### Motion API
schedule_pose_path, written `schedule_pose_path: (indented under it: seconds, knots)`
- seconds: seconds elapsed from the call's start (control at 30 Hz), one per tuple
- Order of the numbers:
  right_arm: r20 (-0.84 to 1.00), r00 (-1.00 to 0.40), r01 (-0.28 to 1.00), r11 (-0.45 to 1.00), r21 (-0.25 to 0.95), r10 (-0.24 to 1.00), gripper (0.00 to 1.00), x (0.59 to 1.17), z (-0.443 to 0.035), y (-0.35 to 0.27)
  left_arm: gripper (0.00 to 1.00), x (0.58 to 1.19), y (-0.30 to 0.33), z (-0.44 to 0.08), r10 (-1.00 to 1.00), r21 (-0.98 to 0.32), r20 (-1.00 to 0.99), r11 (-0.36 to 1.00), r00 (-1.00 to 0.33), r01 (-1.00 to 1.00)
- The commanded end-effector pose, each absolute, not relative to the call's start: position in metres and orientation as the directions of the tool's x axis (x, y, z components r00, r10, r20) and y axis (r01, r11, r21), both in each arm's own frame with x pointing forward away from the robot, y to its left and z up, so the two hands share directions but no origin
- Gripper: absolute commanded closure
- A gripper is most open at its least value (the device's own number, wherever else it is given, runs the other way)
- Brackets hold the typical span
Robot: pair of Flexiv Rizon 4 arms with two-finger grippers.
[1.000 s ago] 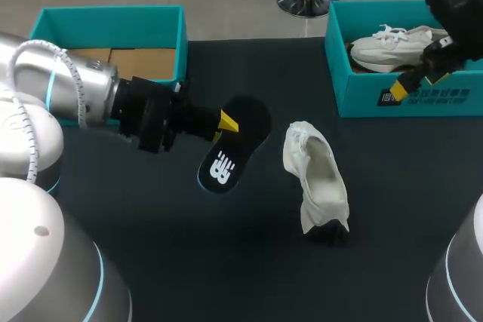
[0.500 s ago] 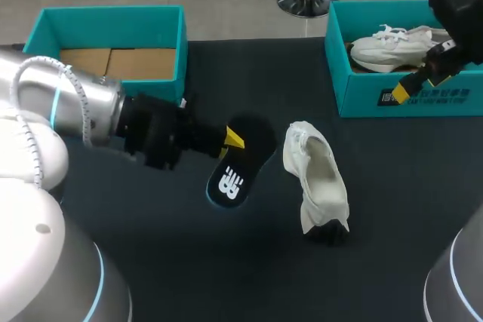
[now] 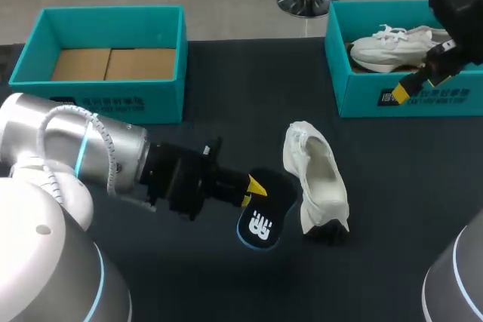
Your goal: Take the shoe out of the shoebox, open the shoe tongue, remove and reinsert the insole, then place the shoe into the shoebox
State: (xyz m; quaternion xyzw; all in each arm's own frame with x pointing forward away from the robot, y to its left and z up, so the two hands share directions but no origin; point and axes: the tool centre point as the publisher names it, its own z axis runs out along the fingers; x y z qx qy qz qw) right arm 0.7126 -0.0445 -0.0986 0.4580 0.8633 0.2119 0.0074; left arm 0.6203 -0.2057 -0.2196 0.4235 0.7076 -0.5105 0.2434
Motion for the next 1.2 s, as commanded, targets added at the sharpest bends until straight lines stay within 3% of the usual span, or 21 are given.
schedule_pose_path:
  seconds: [0.03,0.43,0.8,1.2]
  knots:
    - [0.182,-0.579,0.790,0.492,0.367,0.795,0.00,0.715,-0.099,-0.043,1.00,0.623,-0.218,-0.226,0.380,-0.549,-0.741,0.130,-0.553,0.826]
    - [0.182,-0.579,0.790,0.492,0.367,0.795,0.00,0.715,-0.099,-0.043,1.00,0.625,-0.250,-0.233,0.407,-0.618,-0.699,0.070,-0.588,0.783]
    - [0.182,-0.579,0.790,0.492,0.367,0.795,0.00,0.715,-0.099,-0.043,1.00,0.635,-0.280,-0.248,0.393,-0.605,-0.731,0.005,-0.558,0.796]
    - [0.182,-0.579,0.790,0.492,0.367,0.795,0.00,0.715,-0.099,-0.043,1.00,0.647,-0.301,-0.266,0.399,-0.560,-0.754,0.025,-0.522,0.828]
